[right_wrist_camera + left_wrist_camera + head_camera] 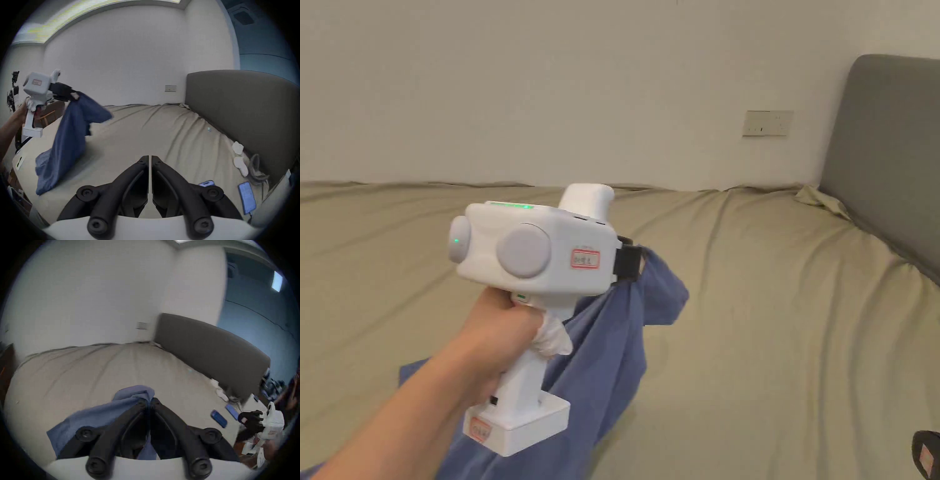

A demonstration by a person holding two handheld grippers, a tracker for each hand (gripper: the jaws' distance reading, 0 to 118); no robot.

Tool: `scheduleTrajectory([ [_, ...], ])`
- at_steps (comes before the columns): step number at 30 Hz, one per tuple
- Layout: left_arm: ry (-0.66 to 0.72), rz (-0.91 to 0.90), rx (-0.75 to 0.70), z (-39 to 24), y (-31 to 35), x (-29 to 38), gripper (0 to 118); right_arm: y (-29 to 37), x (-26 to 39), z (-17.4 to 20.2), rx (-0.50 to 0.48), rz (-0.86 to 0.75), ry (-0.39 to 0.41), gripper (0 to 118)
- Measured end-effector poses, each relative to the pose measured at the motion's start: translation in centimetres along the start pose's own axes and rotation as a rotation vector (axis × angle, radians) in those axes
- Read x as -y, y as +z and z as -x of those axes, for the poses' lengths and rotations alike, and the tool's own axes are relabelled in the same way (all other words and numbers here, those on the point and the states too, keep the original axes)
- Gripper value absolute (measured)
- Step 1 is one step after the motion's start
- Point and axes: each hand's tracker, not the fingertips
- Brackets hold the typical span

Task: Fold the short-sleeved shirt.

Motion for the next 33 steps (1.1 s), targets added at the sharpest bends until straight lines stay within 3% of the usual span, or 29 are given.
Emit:
scheduleTrajectory([
  [4,0.007,0.109,0.153,-5.8,-7.9,2.2,0,2.6,1.2,-2.5,0.069,0.012,-0.013,5],
  [8,0.018,0.230,0.228,-10.3,-13.9,7.5,0,4.0,2.8,-4.3,0.112,0.036,-0.032,5],
  [9,0.019,0.240,0.222,-11.1,-14.9,8.9,5,4.1,3.1,-4.6,0.122,0.040,-0.038,5],
  [10,0.023,0.237,0.214,-11.8,-15.8,10.5,21,4.2,3.3,-4.9,0.128,0.045,-0.047,5],
  [11,0.059,0.256,0.215,-12.0,-16.3,11.8,59,4.1,3.4,-5.0,0.128,0.050,-0.054,5],
  [12,0.122,0.268,0.221,-11.9,-16.8,12.6,108,4.0,3.4,-5.0,0.130,0.054,-0.058,5],
  [13,0.179,0.305,0.220,-11.6,-16.9,13.2,116,3.9,3.4,-4.9,0.129,0.054,-0.059,5],
  [18,0.230,0.142,0.114,-6.2,-8.6,11.7,115,2.5,2.5,-3.4,0.069,0.043,-0.040,5],
  [23,0.225,-0.083,-0.279,0.8,8.2,13.3,113,0.0,1.1,-1.3,-0.042,0.026,-0.048,5],
  [24,0.229,-0.108,-0.349,1.9,11.1,14.3,101,-0.6,0.9,-1.0,-0.063,0.026,-0.048,5],
  [25,0.239,-0.132,-0.445,2.8,13.9,15.6,80,-1.3,0.7,-0.4,-0.076,0.028,-0.046,5],
  [26,0.247,-0.138,-0.544,3.7,16.5,17.0,49,-2.0,0.5,0.1,-0.093,0.026,-0.044,5],
  [27,0.255,-0.142,-0.610,4.2,18.6,18.3,9,-2.6,0.3,0.6,-0.111,0.029,-0.042,5],
  [30,0.307,-0.116,-0.715,6.5,23.7,22.1,0,-4.2,0.2,2.0,-0.143,0.038,-0.048,5],
  [33,0.408,-0.049,-0.754,8.7,26.0,25.0,0,-5.1,-0.3,3.6,-0.165,0.048,-0.042,5],
])
